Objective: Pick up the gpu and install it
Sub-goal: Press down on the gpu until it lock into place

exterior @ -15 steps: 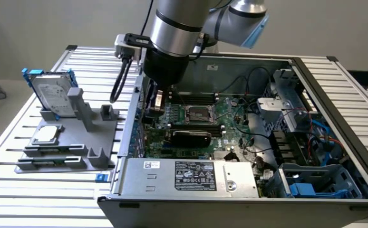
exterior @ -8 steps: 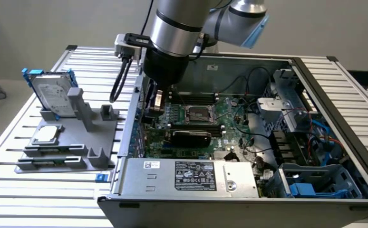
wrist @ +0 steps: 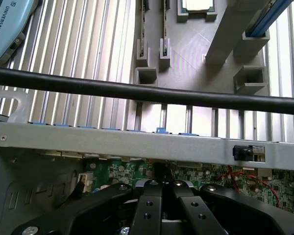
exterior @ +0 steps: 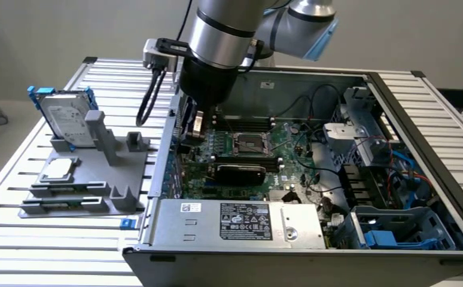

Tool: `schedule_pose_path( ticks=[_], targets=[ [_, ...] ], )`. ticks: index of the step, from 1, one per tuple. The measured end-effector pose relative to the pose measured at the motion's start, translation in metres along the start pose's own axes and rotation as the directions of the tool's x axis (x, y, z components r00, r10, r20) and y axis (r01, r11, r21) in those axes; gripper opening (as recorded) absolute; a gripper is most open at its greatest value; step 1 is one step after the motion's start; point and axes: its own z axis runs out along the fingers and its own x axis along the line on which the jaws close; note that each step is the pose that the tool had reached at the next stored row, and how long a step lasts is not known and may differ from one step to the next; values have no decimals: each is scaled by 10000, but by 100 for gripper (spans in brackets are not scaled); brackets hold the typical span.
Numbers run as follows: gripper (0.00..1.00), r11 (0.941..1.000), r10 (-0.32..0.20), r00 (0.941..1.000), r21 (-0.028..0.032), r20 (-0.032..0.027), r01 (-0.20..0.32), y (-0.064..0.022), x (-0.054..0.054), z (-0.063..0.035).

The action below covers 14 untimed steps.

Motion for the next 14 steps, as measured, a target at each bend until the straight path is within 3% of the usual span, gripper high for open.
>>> schedule_pose_path(
  ticks=[14],
  targets=[
    [11, 10000, 9, 10000, -9, 3, -9, -12, -2, 32]
  ],
)
